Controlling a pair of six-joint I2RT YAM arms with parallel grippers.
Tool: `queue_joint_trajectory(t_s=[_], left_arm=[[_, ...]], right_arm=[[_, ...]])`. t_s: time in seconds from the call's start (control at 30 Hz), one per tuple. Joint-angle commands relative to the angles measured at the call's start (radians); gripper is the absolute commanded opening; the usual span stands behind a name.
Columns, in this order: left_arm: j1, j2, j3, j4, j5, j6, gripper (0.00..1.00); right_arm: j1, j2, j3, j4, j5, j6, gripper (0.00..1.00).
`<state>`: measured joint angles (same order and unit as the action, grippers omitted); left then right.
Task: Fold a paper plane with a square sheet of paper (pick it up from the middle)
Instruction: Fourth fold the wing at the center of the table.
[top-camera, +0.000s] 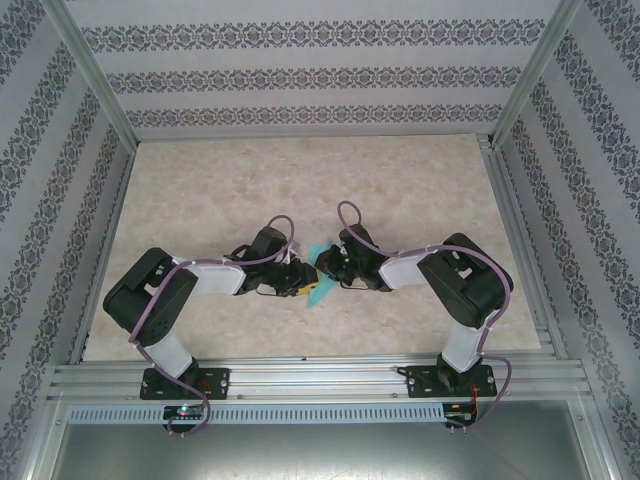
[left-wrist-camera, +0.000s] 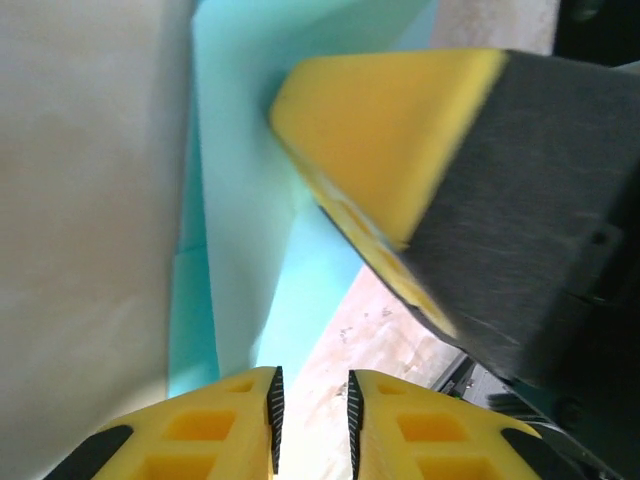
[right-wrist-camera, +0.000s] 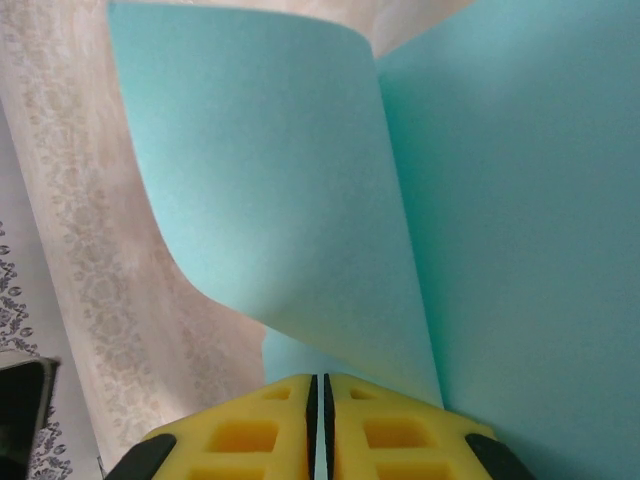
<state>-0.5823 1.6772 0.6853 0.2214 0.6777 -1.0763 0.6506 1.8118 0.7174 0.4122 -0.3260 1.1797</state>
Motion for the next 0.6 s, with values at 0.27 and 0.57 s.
queue_joint_trajectory(t_s=[0.27,0.57], left_arm=[[-0.042,0.065,-0.015,-0.119,0.055,0.078,0.26],[-0.048,0.049,-0.041,-0.115,0.121,0.118,0.26]], right_arm=[[0.000,0.060,-0.047,-0.209,0.044,-0.025,0.13],[-0.002,0.064,-0.049,-0.217,0.049,-0.029,0.12]])
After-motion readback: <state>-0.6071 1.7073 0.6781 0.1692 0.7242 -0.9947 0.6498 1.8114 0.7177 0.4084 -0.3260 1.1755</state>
